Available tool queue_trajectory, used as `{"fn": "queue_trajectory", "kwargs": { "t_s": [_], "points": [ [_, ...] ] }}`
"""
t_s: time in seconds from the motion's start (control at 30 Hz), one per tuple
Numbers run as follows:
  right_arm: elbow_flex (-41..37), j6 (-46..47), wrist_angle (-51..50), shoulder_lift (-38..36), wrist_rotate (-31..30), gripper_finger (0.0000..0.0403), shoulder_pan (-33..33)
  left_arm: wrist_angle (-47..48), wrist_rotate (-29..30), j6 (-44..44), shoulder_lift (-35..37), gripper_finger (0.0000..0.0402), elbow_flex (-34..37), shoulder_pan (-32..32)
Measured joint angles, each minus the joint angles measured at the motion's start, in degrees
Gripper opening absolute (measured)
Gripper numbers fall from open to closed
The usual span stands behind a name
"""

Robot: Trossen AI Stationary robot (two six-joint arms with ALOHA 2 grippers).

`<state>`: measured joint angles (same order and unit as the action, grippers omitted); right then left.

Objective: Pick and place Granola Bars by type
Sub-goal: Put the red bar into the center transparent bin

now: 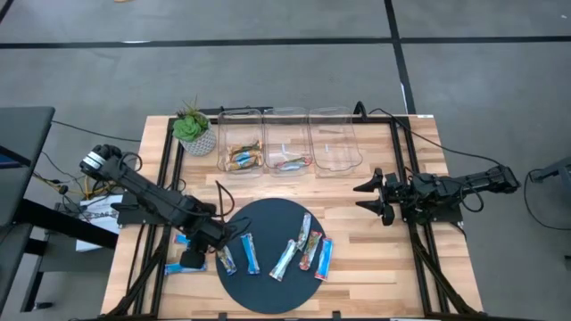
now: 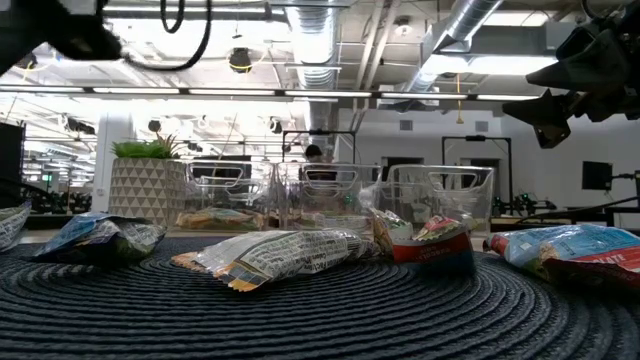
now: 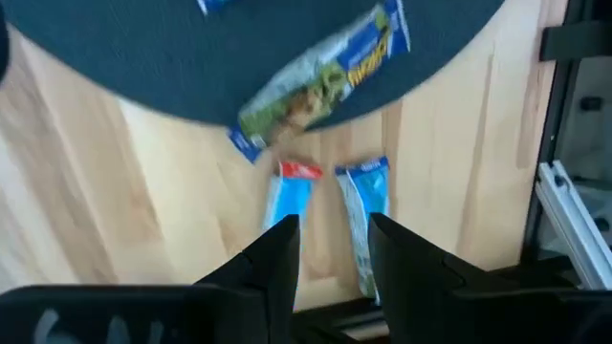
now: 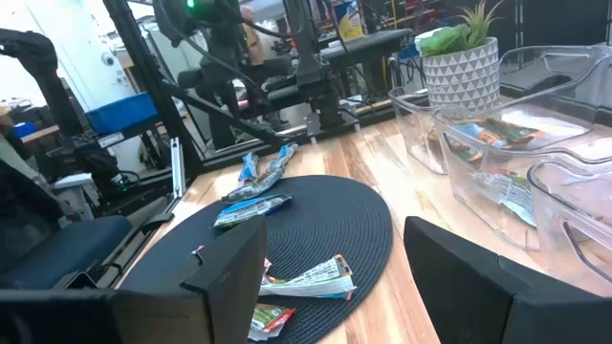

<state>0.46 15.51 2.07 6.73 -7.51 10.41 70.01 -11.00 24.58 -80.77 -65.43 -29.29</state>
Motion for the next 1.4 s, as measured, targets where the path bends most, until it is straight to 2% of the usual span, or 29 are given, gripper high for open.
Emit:
{"fn": "queue_trajectory", "kwargs": {
  "t_s": [0.13,0.4,0.67,0.87,1.13,1.4],
  "points": [
    [-0.01,0.00,-0.02,0.02,0.00,0.0244,0.00,-0.44,-2.38,1.87,0.00,0.0119,3.86,-0.93],
    [-0.01,0.00,0.00,0.02,0.00,0.0244,0.00,-0.67,-0.47,4.86,0.02,0.0119,11.25,-0.97],
    [0.00,0.00,0.00,0.01,0.00,0.0244,-0.01,-10.73,-0.98,7.54,0.11,0.0122,17.83,-1.27],
    [0.01,0.00,0.00,0.01,0.00,0.0244,0.00,-15.49,-2.30,8.87,0.11,0.0162,21.49,-1.27],
    [-0.01,0.00,0.00,0.01,0.00,0.0244,0.00,-15.95,-3.57,6.49,0.11,0.0227,23.43,-1.27],
    [0.00,0.01,0.00,0.00,0.00,0.0244,0.00,-19.53,-3.81,6.21,0.11,0.0242,26.31,-1.60]
  ]
}}
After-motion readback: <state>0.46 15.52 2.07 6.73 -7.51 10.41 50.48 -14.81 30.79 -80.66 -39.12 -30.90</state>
